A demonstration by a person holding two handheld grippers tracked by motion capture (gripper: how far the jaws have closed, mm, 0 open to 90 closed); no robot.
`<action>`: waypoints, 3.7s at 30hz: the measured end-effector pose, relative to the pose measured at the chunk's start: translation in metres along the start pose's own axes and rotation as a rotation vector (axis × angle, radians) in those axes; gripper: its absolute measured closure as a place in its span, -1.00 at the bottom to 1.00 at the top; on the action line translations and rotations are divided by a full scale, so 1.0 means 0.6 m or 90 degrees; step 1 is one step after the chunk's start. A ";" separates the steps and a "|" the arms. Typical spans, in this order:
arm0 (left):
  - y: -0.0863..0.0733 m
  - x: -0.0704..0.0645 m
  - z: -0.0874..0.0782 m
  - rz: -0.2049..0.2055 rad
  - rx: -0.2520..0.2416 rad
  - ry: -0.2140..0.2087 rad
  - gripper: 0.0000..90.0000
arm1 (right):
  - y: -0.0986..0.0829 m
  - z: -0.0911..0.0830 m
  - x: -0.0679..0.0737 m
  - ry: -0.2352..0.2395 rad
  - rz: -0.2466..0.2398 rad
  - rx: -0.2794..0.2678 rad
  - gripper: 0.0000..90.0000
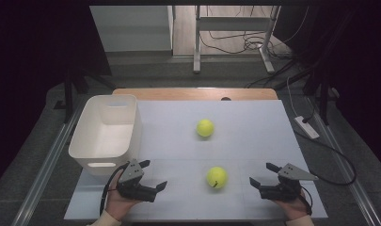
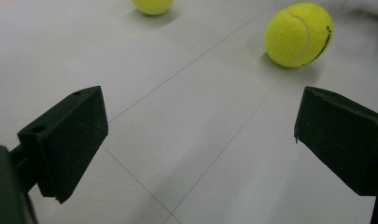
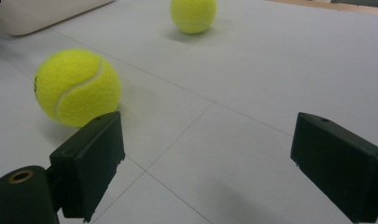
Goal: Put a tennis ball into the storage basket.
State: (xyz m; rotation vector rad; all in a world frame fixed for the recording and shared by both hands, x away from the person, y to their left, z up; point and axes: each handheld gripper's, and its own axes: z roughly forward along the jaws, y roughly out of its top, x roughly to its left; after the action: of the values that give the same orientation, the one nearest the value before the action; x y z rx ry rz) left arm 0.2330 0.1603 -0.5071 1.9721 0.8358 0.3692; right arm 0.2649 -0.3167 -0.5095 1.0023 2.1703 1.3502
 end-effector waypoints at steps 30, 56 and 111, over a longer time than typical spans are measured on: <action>0.050 -0.008 0.025 0.009 0.014 -0.029 -0.92 | 0.000 0.005 0.000 0.000 -0.002 0.002 -0.79; 0.090 -0.006 0.044 0.005 0.014 -0.061 -0.93 | -0.001 0.005 0.000 -0.005 -0.007 0.004 -0.79; 0.145 -0.057 0.139 0.044 0.058 -0.167 -0.97 | -0.001 0.007 -0.001 -0.010 -0.003 0.009 -0.78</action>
State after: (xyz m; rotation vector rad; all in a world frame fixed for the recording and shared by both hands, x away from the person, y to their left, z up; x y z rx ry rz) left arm 0.2902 0.0537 -0.4743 2.0821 0.6277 0.1091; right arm 0.2681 -0.3147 -0.5119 1.0087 2.1718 1.3220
